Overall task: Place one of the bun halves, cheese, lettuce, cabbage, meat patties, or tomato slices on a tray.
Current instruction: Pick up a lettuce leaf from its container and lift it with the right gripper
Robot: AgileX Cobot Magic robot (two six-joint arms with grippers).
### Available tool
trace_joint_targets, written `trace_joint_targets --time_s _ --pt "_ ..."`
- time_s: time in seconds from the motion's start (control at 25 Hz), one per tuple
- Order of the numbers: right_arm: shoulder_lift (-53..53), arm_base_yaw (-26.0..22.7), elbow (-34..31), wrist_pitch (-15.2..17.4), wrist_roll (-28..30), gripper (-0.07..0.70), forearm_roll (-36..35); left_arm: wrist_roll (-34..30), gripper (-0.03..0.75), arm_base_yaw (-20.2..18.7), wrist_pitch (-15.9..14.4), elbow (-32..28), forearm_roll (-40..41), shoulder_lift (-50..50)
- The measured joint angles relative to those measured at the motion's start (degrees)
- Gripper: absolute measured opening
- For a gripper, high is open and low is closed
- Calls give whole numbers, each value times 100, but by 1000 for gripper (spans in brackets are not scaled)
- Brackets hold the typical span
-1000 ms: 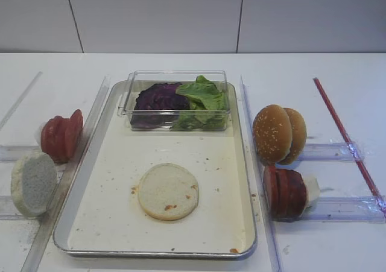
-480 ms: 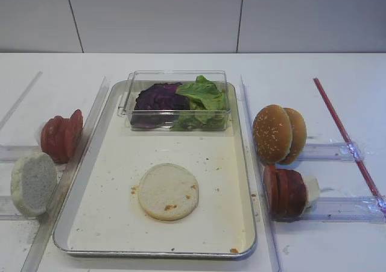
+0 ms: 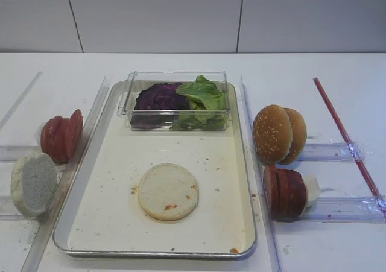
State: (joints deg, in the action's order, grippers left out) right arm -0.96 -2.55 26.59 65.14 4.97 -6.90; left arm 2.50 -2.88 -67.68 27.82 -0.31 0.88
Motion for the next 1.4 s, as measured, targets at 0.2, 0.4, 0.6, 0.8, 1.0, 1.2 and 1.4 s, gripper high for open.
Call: trace_joint_targets --time_s 0.2,0.4,0.6,0.8,1.0,1.2,1.4 --pt "100 0 59 -35 86 699 0 0 436 0 0 0 0 0" --pt "327 0 396 -378 104 699 0 0 436 0 0 0 0 0" --pt "668 0 761 -773 231 699 0 0 436 0 0 0 0 0" --pt "1143 0 1185 -1167 346 700 0 0 436 0 0 0 0 0" --pt "1668 0 1647 -1298 394 678 0 0 436 0 0 0 0 0" --pt "2318 86 2092 -1327 624 644 -252 0 436 0 0 0 0 0" --pt "3191 232 2604 -1131 903 606 -477 0 436 0 0 0 0 0"
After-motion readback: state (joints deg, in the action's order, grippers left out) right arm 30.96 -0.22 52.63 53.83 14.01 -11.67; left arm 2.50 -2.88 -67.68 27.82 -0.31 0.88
